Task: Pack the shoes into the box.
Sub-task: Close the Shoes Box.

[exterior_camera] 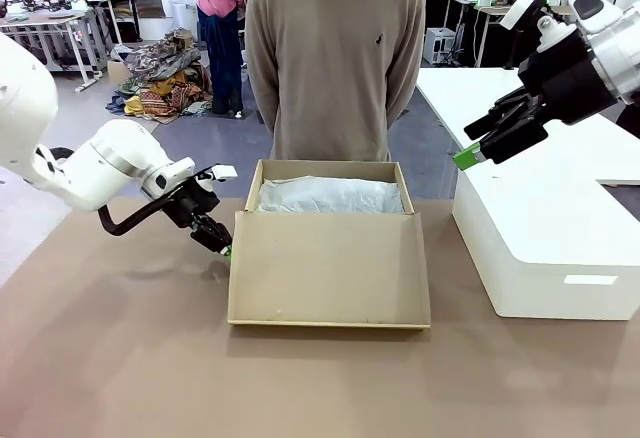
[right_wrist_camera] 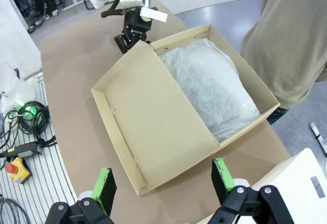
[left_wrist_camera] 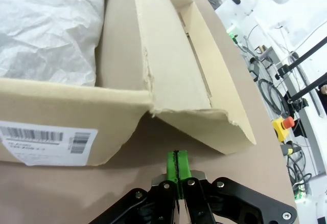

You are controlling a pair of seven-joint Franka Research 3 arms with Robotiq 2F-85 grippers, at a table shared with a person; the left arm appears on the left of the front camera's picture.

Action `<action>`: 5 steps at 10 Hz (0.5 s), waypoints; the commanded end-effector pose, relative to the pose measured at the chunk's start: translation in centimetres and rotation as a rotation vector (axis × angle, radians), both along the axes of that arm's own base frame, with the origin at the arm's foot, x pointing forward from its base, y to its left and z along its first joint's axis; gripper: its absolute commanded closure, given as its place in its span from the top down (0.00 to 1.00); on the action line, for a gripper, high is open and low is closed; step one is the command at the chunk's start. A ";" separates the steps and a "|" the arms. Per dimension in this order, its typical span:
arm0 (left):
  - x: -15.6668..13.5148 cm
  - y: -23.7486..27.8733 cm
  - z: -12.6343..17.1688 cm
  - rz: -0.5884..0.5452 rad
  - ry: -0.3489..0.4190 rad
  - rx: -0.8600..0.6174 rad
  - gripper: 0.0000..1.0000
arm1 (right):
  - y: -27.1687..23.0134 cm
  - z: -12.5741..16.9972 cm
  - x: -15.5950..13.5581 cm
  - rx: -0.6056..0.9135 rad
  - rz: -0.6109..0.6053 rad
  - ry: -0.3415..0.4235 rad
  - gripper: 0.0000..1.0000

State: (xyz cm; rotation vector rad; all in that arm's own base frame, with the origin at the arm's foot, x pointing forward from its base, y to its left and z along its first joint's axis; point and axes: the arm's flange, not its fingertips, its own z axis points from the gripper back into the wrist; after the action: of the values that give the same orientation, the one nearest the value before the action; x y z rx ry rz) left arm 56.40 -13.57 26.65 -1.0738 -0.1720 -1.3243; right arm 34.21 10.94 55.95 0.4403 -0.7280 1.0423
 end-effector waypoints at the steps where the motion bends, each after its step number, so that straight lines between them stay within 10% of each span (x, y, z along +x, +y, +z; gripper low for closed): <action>1: -0.3 -0.2 0.1 -0.016 0.010 -0.062 0.00 | -0.1 -0.1 0.3 0.027 0.027 -0.013 1.00; 5: -1.2 -1.2 -0.2 -0.068 0.057 -0.076 0.00 | -0.1 -0.1 0.3 0.027 0.027 -0.013 1.00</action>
State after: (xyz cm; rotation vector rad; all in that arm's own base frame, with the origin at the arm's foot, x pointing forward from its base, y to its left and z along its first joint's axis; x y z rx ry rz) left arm 55.40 -14.62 26.60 -1.1528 -0.1381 -1.3395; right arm 34.21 10.94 55.95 0.4403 -0.7280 1.0424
